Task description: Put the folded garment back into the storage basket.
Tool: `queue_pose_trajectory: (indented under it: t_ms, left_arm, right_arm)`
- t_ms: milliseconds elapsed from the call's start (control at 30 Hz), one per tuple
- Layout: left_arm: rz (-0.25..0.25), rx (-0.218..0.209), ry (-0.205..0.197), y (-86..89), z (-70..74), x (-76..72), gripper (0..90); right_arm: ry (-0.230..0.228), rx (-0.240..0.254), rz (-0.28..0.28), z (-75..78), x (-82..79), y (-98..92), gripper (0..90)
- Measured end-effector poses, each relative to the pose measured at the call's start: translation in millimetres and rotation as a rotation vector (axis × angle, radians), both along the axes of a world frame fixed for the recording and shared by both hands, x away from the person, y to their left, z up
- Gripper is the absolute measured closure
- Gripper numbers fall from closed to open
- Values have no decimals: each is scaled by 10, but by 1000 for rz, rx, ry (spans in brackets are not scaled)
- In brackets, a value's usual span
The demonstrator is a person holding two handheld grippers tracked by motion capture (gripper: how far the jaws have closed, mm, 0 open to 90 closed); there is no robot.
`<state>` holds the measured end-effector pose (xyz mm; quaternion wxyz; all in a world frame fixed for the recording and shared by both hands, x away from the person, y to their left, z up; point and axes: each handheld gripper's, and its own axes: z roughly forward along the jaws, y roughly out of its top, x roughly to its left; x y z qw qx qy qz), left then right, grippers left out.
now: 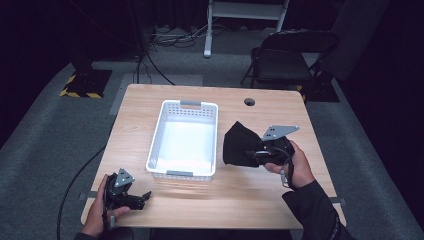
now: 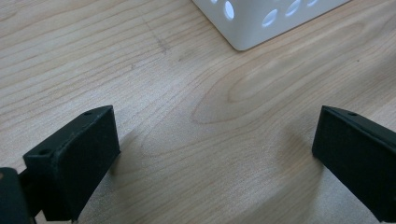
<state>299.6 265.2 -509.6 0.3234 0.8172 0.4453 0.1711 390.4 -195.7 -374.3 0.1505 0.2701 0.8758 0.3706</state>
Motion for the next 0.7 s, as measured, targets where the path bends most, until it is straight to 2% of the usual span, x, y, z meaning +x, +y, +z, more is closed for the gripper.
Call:
queue_pose_trajectory:
  t_ms: [700]
  left_arm:
    - [0,0,0,0,0,0,6]
  right_arm:
    - [14,15,53,-24,106,406,580]
